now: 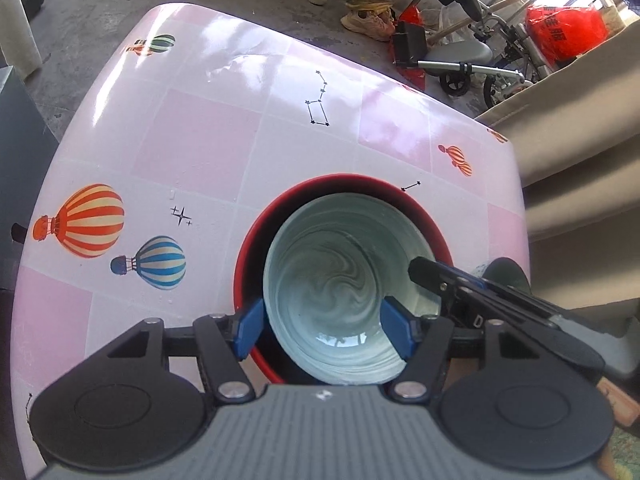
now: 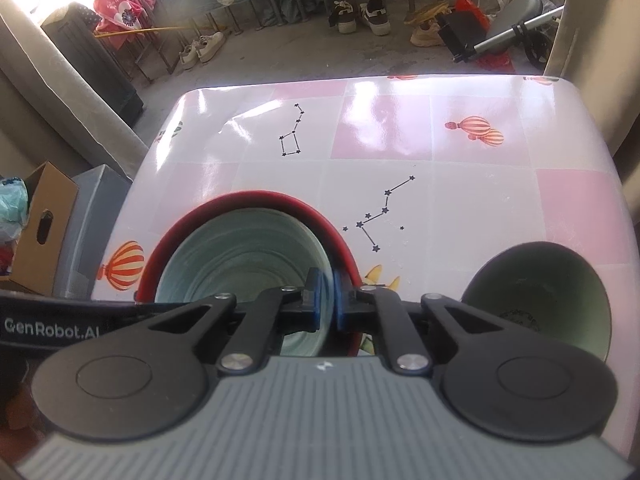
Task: Organize plates and bowls
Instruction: 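Carry the light green bowl over the red bowl and lower it inside, then open the left tool to release the light green bowl, then move the left tool to the small dark green bowl's rim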
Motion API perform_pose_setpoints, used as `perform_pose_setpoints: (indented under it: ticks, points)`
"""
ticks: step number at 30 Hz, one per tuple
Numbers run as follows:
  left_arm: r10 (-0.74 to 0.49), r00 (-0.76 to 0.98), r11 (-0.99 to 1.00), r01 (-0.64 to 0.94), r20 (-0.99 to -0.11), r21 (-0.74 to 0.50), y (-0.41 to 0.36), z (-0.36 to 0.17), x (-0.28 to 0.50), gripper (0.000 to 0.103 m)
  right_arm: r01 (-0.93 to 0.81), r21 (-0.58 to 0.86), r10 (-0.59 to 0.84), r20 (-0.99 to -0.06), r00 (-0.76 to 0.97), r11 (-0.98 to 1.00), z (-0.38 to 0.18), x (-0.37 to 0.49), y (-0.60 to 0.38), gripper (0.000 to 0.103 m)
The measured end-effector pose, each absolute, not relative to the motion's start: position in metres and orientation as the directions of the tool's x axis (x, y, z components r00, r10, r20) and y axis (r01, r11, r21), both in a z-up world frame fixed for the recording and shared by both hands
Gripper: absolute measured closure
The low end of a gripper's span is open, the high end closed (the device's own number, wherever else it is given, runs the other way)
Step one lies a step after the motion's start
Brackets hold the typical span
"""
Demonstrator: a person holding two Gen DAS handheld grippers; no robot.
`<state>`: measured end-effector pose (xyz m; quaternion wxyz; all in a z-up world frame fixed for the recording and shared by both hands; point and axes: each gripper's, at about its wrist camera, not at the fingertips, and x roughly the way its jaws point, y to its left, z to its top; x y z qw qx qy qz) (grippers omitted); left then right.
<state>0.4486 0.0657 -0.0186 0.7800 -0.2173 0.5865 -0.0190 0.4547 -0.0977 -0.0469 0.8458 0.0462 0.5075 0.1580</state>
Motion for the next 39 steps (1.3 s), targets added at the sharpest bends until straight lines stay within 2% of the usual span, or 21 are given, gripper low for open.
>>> perform_pose_setpoints:
  ticks: [4, 8, 14, 22, 29, 39]
  points:
    - [-0.319, 0.317, 0.886, -0.236, -0.893, -0.4, 0.071, -0.011, 0.446, 0.027, -0.215, 0.259, 0.329, -0.842, 0.427, 0.942, -0.048, 0.456, -0.099, 0.091]
    - [-0.291, 0.392, 0.899, -0.2, -0.873, -0.389, 0.072, 0.009, 0.44, 0.015, -0.215, 0.276, 0.344, -0.835, 0.429, 0.937, -0.046, 0.455, -0.1, 0.087]
    - [-0.287, 0.442, 0.901, -0.177, -0.85, -0.397, 0.078, 0.023, 0.429, 0.015, -0.241, 0.218, 0.311, -0.822, 0.477, 0.946, -0.036, 0.445, -0.093, 0.087]
    - [-0.246, 0.505, 0.929, -0.121, -0.827, -0.35, 0.074, 0.027, 0.401, 0.015, -0.228, 0.276, 0.357, -0.765, 0.537, 0.934, -0.002, 0.423, -0.127, 0.085]
    - [-0.235, 0.55, 0.961, 0.011, -0.801, -0.275, 0.042, 0.036, 0.375, 0.015, -0.185, 0.294, 0.346, -0.737, 0.581, 0.938, 0.019, 0.391, -0.185, 0.078]
    - [-0.259, 0.577, 0.965, 0.183, -0.775, -0.186, -0.023, 0.036, 0.357, 0.013, -0.097, 0.307, 0.303, -0.747, 0.592, 0.947, 0.009, 0.346, -0.254, 0.073]
